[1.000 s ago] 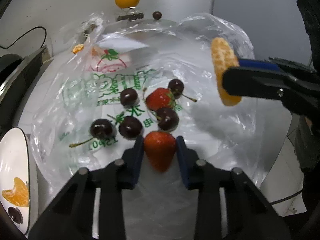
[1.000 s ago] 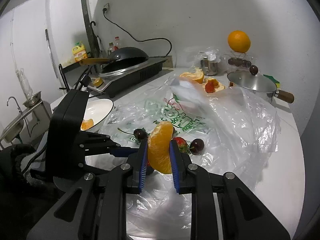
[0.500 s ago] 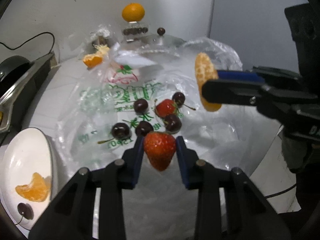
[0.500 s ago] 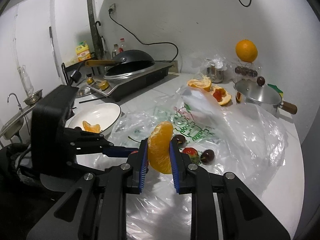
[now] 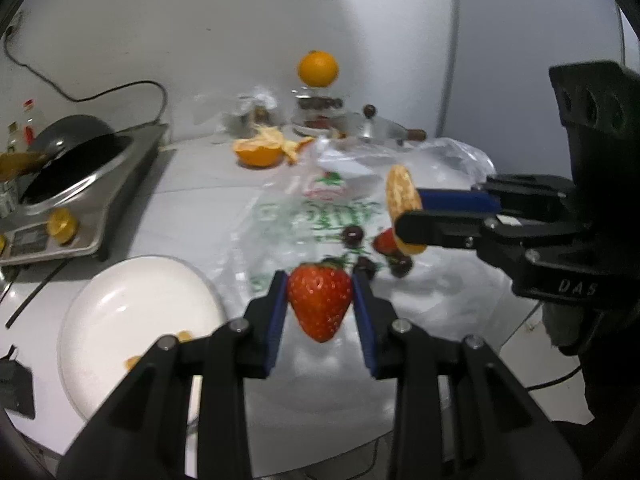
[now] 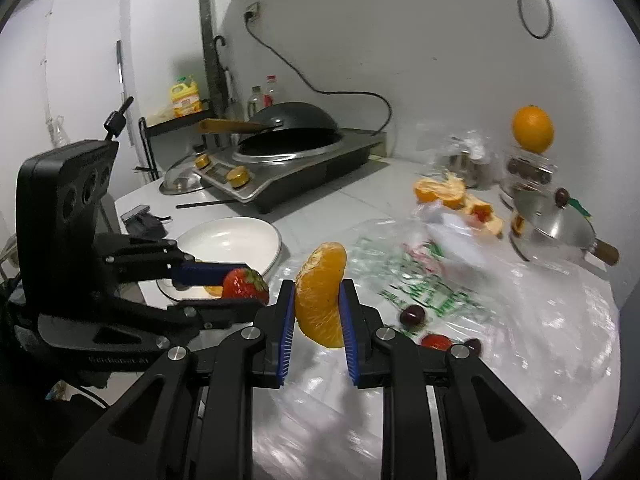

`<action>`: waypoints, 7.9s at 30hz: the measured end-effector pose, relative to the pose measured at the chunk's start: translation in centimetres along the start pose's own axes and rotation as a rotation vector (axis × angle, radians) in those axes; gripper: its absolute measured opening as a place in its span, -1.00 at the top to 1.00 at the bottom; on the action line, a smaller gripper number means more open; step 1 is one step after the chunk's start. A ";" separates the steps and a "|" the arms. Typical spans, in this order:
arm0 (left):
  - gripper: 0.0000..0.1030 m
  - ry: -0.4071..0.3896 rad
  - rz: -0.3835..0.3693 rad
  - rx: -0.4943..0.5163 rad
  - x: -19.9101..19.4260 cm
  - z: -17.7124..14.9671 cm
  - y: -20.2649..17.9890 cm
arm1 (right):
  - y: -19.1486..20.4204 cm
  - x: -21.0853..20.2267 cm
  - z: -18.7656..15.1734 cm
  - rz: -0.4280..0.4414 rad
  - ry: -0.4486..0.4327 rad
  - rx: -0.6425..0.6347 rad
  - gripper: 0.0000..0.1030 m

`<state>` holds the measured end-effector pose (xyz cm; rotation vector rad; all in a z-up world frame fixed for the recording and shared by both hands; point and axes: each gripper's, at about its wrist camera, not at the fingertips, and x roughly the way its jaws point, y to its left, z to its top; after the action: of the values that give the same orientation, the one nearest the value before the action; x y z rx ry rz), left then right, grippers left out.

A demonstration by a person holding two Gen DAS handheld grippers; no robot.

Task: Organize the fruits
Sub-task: 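Carry the strawberry and mandarin segment over the white plate with both tools, then release the strawberry and mandarin segment onto the white plate with both tools, then move both open tools from the plate to the cherries on the plastic bag, then grasp a dark cherry with the right tool while the left tool grasps another cherry, then carry both held cherries over the white plate with both tools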

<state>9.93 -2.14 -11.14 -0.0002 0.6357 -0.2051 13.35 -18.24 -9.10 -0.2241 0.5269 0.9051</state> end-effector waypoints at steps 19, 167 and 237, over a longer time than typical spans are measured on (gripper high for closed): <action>0.36 -0.038 0.098 -0.093 -4.4 -3.4 9.1 | 6.2 5.7 3.0 0.047 0.041 -0.065 0.55; -0.36 0.061 -0.003 0.189 8.3 1.4 -5.4 | -7.3 1.6 -3.0 -0.152 0.096 0.090 0.46; 0.44 -0.016 0.000 0.133 1.9 1.6 -1.1 | -1.2 0.0 -0.1 -0.167 0.050 0.015 0.46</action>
<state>12.12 -3.69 -10.90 0.1259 0.6051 -0.2473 14.26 -19.04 -9.25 -0.2734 0.5531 0.7346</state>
